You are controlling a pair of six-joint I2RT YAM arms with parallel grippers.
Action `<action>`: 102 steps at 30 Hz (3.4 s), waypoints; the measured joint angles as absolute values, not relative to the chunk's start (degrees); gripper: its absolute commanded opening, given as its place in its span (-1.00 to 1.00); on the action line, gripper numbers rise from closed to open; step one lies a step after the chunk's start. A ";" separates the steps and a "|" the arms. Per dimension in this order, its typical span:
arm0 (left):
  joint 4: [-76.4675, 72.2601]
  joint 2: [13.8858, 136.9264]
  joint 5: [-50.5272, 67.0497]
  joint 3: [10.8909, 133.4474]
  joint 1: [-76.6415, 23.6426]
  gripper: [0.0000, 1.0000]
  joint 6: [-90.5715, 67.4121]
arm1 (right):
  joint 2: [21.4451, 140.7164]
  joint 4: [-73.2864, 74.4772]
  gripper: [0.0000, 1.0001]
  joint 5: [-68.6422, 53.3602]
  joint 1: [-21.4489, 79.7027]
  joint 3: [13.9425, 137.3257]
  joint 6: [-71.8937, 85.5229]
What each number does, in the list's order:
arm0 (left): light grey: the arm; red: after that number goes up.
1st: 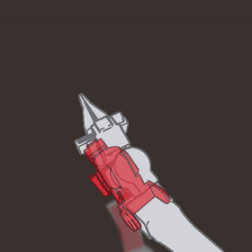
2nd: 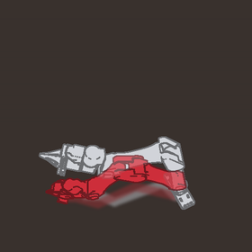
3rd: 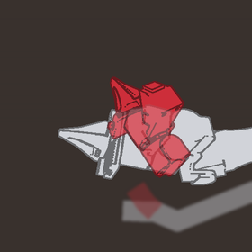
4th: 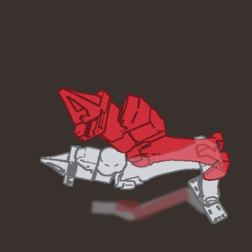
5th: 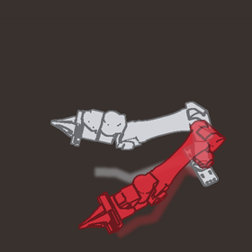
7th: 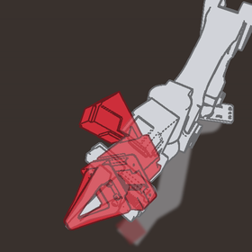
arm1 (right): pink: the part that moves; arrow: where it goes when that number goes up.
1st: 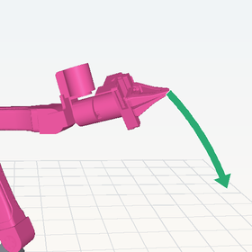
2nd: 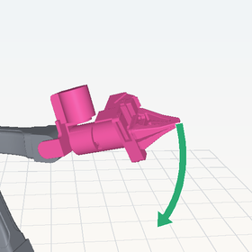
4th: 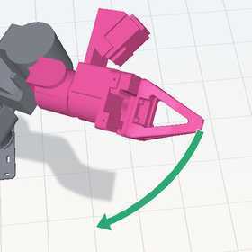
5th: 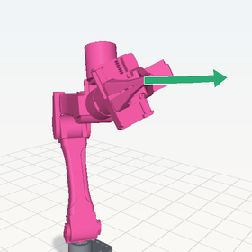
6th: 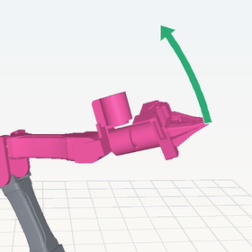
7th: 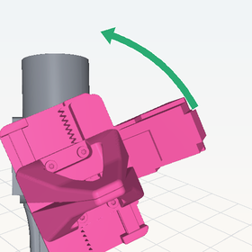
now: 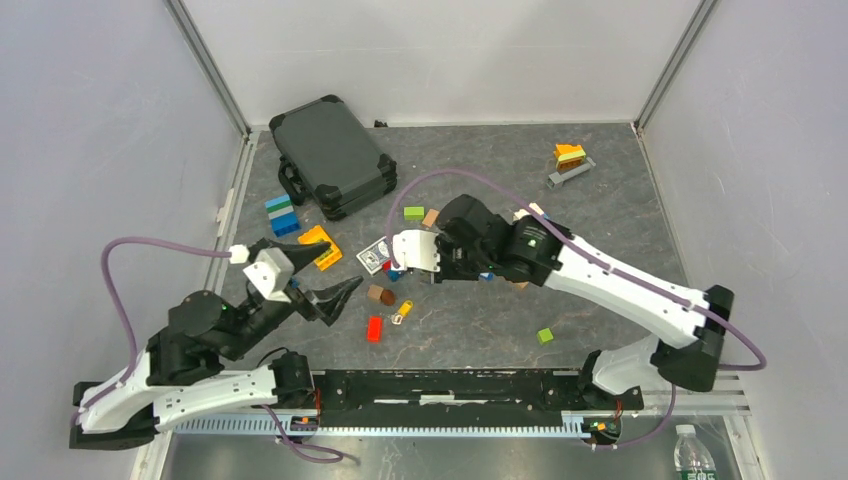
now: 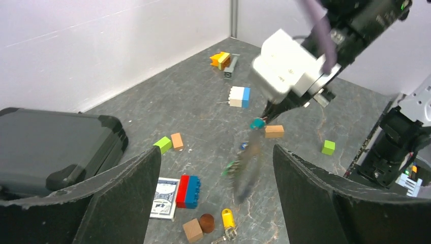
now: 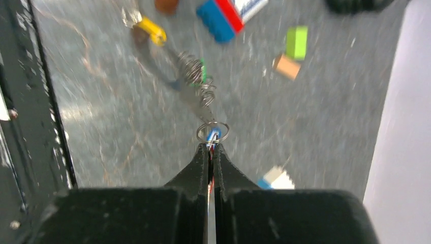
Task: Remove the keys from the keyring
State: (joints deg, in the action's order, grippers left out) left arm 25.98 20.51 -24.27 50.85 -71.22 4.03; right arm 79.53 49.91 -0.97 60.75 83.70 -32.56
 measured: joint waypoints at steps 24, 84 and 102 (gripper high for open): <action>34.39 15.22 -32.82 51.07 -71.22 0.52 3.18 | 88.77 60.69 -1.00 34.37 60.82 76.58 -33.15; 28.51 14.28 -28.27 47.79 -71.22 0.71 3.27 | 53.21 18.02 -1.00 5.48 69.38 59.37 -79.20; 20.82 20.88 -14.46 47.07 -71.22 0.68 3.18 | 53.28 18.72 -1.00 -9.45 69.38 60.86 -78.28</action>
